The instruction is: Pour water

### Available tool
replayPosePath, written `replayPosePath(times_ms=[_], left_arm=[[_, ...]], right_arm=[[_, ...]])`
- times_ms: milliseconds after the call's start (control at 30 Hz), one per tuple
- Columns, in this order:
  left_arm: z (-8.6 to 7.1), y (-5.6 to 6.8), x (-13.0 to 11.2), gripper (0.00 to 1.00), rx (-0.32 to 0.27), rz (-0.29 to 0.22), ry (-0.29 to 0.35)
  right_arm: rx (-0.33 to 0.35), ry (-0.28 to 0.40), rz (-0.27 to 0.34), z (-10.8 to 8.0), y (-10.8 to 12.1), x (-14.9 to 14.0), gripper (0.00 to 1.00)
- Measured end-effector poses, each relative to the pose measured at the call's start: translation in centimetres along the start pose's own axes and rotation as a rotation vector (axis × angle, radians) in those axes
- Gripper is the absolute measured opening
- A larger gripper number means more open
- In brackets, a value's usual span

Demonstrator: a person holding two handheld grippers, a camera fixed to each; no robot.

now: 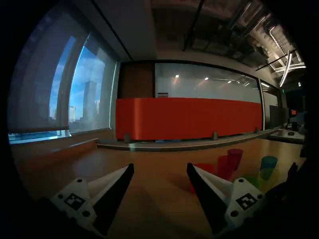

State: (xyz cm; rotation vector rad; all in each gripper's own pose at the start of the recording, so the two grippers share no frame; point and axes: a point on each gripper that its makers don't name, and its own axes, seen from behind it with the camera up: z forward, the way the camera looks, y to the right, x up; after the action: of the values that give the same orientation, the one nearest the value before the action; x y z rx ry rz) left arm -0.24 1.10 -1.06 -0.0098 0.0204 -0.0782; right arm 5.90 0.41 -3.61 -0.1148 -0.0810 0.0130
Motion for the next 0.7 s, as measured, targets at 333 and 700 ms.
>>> replayPosePath(times_ms=[333, 700], left_arm=[[0.4, 0.0, -0.9, 0.98, -0.001, 0.0, -0.03], [0.4, 0.1, -1.1, 0.98, -0.003, 0.001, -0.036]], right_arm=[[0.001, 0.001, 0.003, 0.0, 0.0, 0.0, 1.0], [0.01, 0.014, 0.007, -0.3, 0.2, 0.2, 1.0]])
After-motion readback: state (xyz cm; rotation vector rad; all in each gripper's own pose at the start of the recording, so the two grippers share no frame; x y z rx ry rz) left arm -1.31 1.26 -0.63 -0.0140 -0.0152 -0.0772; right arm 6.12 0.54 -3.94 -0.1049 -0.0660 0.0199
